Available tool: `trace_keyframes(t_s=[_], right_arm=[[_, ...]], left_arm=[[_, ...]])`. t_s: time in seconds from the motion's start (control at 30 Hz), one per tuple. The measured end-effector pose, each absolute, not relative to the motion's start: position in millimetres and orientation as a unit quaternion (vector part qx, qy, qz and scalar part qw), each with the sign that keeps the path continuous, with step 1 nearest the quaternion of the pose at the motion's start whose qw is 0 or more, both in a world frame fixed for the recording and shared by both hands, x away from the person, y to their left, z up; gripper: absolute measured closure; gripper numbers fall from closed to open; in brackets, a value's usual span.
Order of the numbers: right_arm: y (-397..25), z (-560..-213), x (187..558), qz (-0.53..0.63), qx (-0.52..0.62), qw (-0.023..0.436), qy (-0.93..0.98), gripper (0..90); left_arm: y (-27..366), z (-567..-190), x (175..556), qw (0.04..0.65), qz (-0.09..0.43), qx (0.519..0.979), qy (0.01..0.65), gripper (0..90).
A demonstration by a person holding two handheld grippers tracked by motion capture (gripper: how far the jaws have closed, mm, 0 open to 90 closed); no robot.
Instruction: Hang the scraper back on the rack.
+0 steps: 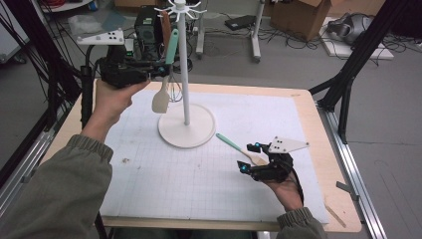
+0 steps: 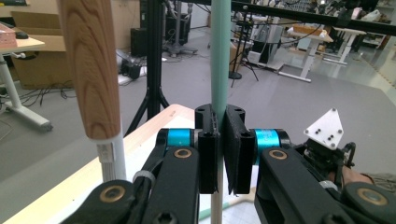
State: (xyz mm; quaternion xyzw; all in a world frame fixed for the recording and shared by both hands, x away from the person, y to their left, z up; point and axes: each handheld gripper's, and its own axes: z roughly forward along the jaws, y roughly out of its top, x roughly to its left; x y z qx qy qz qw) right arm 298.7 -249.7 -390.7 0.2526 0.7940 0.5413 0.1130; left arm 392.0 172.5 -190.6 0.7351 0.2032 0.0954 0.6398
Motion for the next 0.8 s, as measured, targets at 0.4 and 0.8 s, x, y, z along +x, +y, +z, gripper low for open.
trace_keyframes(t_s=[0.4, 0.8], right_arm=[[-249.7, -390.7, 299.0, 0.543, 0.252, 0.111, 0.793, 27.2], [-250.0, -390.4, 298.6, 0.545, 0.25, 0.112, 0.792, 27.1]], left_arm=[[167.5, -180.8, 404.5, 0.646, 0.092, 0.728, 0.211, 84.4], [167.5, -186.3, 414.5, 0.654, 0.079, 0.717, 0.23, 84.4]])
